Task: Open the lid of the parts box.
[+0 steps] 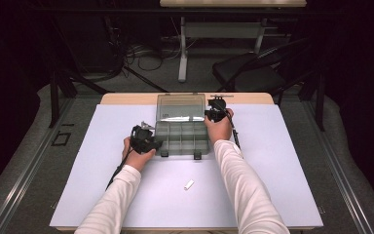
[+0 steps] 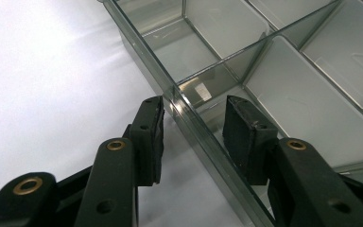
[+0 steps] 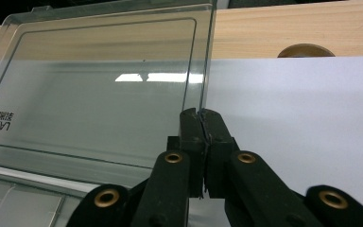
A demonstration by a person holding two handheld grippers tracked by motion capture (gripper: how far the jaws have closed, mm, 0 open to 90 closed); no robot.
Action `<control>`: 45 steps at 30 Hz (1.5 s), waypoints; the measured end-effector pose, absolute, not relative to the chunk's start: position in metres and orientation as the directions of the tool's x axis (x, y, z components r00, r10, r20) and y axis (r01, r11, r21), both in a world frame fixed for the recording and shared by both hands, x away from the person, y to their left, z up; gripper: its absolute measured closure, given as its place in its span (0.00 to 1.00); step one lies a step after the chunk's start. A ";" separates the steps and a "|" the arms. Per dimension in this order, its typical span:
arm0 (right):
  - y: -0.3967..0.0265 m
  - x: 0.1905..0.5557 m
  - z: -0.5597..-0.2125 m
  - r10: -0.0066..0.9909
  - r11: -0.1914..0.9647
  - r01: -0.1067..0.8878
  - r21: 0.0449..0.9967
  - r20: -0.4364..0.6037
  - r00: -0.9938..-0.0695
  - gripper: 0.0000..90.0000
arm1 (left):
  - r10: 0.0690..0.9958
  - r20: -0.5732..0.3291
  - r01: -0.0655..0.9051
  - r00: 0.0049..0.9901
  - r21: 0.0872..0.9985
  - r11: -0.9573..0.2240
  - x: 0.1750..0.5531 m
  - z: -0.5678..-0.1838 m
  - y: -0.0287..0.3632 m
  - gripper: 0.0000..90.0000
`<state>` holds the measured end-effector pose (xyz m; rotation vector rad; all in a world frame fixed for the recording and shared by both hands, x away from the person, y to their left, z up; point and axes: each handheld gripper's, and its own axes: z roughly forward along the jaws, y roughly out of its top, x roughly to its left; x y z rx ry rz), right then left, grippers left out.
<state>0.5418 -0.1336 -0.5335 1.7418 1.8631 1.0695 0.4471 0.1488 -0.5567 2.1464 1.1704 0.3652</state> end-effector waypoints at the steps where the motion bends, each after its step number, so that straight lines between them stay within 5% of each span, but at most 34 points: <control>1: -0.134 0.542 -0.534 0.961 -0.054 0.678 0.733 0.223 -0.164 0.99 | 0.825 -0.065 0.642 0.561 0.664 -0.384 0.447 -0.557 0.149 0.65; 45: -0.134 0.541 -0.539 0.963 -0.045 0.694 0.718 0.215 -0.160 0.99 | 0.828 -0.061 0.636 0.557 0.673 -0.378 0.447 -0.558 0.149 0.65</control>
